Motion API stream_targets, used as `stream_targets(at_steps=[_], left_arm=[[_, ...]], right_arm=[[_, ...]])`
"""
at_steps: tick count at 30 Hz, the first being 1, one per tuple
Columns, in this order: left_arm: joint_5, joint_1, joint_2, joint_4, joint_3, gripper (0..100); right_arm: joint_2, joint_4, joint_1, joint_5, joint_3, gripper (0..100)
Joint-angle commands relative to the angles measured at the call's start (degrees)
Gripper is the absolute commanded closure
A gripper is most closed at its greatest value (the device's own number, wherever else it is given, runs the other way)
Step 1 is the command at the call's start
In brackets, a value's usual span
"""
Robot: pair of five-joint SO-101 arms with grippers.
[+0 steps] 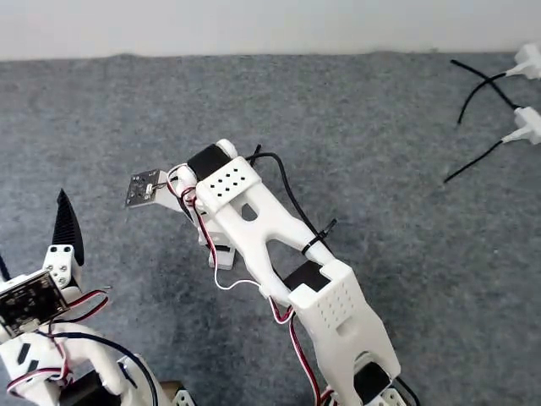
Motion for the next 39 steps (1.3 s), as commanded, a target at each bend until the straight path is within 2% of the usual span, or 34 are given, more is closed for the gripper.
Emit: stream_targets(at_steps=[1, 13, 27, 39], left_arm=[[-0.4, 0.1, -0.9, -0.2, -0.1, 65], [-0.4, 0.0, -0.9, -0.2, -0.1, 65], [-0.4, 0.0, -0.9, -0.1, -0.1, 65], [-0.5, 0.0, -0.9, -0.3, 0.4, 65]], right_arm=[[-0.2, -0.3, -0.7, -0.6, -0.6, 99.1], [4.9, -0.8, -4.3, -2.3, -0.8, 99.1], [11.7, -3.6, -3.7, -2.3, -0.9, 99.1], [12.1, -3.4, -3.8, -2.3, -1.0, 99.1]])
